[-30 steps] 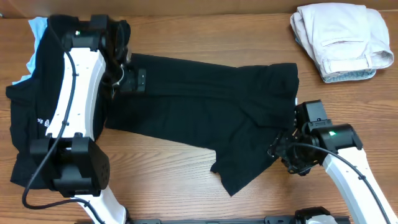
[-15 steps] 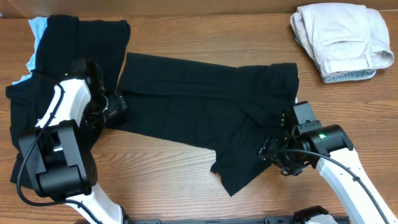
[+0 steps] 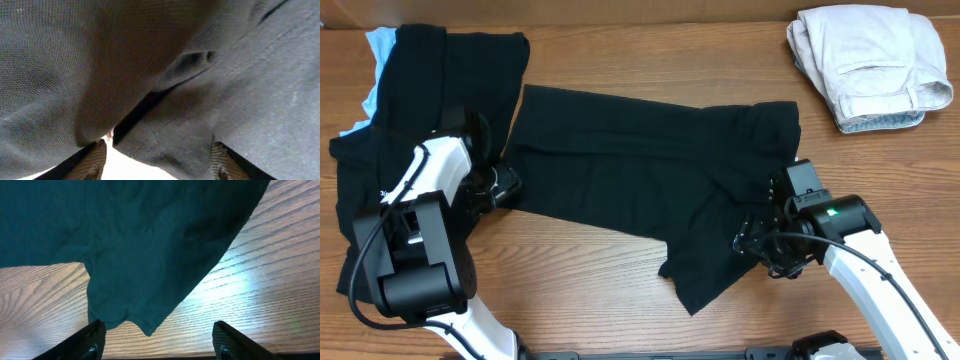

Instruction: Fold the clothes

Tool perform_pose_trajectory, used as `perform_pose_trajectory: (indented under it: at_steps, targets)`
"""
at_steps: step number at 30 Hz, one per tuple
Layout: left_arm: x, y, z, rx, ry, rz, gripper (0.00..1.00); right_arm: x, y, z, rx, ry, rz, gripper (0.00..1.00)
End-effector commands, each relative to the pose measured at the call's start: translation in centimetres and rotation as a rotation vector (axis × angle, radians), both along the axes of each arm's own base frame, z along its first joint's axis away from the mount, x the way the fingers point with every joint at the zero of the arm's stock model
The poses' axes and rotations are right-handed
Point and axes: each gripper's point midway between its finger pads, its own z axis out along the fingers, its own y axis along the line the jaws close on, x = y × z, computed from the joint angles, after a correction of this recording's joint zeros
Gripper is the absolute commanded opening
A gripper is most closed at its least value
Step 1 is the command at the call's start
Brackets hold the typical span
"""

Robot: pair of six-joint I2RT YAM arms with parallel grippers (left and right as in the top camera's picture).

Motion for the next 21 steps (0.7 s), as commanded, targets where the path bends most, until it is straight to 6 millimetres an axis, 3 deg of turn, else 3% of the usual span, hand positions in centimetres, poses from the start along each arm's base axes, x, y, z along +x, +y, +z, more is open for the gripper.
perform_pose_trajectory:
  at_steps: [1, 4, 13, 21]
  targets:
    - [-0.2, 0.3, -0.4, 0.022, -0.002, 0.041, 0.65, 0.1, 0.2, -0.1, 0.004, 0.002, 0.009, 0.72]
    - [0.5, 0.5, -0.4, 0.029, -0.033, 0.041, 0.57, 0.1, 0.2, -0.2, 0.004, 0.004, 0.009, 0.72]
    - [1.4, 1.2, -0.3, 0.066, -0.069, 0.039, 0.06, -0.5, 1.6, 0.0, 0.041, 0.008, 0.083, 0.72]
    - [1.4, 1.0, -0.3, 0.057, -0.067, 0.042, 0.04, -2.8, 3.6, -2.4, -0.011, 0.081, 0.089, 0.70]
